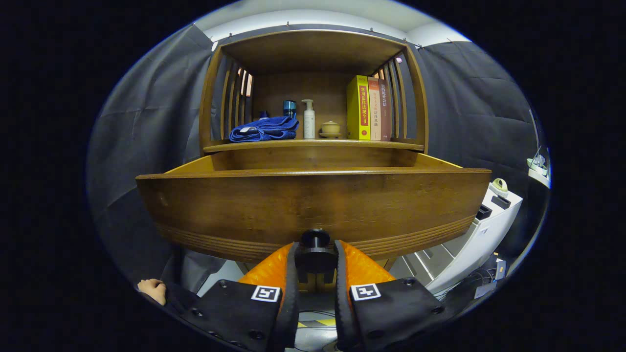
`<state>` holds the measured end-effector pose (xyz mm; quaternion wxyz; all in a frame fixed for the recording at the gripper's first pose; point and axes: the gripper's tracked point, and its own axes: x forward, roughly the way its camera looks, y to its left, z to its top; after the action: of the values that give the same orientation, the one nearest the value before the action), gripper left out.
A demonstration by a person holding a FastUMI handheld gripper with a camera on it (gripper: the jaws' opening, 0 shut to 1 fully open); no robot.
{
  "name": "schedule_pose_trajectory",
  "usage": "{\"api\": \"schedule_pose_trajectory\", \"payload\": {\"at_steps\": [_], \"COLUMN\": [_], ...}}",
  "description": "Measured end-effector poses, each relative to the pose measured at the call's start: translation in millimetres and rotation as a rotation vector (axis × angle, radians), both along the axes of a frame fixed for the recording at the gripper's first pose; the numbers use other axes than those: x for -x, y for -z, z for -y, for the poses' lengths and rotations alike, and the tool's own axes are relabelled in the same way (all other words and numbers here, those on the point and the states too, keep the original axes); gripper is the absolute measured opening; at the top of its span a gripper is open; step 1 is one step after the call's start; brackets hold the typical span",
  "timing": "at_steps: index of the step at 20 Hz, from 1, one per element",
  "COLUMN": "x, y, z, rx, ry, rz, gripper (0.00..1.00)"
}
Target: Pull open the drawer, take out the items inside it, and place them on the countertop above the cabinet.
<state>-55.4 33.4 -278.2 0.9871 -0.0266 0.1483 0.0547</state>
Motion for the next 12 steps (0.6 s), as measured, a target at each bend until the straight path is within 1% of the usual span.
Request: {"api": "schedule_pose_trajectory", "payload": {"at_steps": [4, 6, 7, 9, 10, 12], "x": [7, 6, 6, 9, 8, 8], "y": [2, 2, 1, -4, -7, -22], "z": [2, 3, 3, 5, 2, 5], "rx": [-0.002, -0.003, -0.007, -0.036, -0.046, -0.041], "ry": [-0.002, 0.013, 0.020, 0.038, 0.039, 0.042], "rz": [-0.005, -0.014, -0.024, -0.026, -0.029, -0.023], "gripper": [0.39, 0.39, 0.42, 0.52, 0.54, 0.66]}}
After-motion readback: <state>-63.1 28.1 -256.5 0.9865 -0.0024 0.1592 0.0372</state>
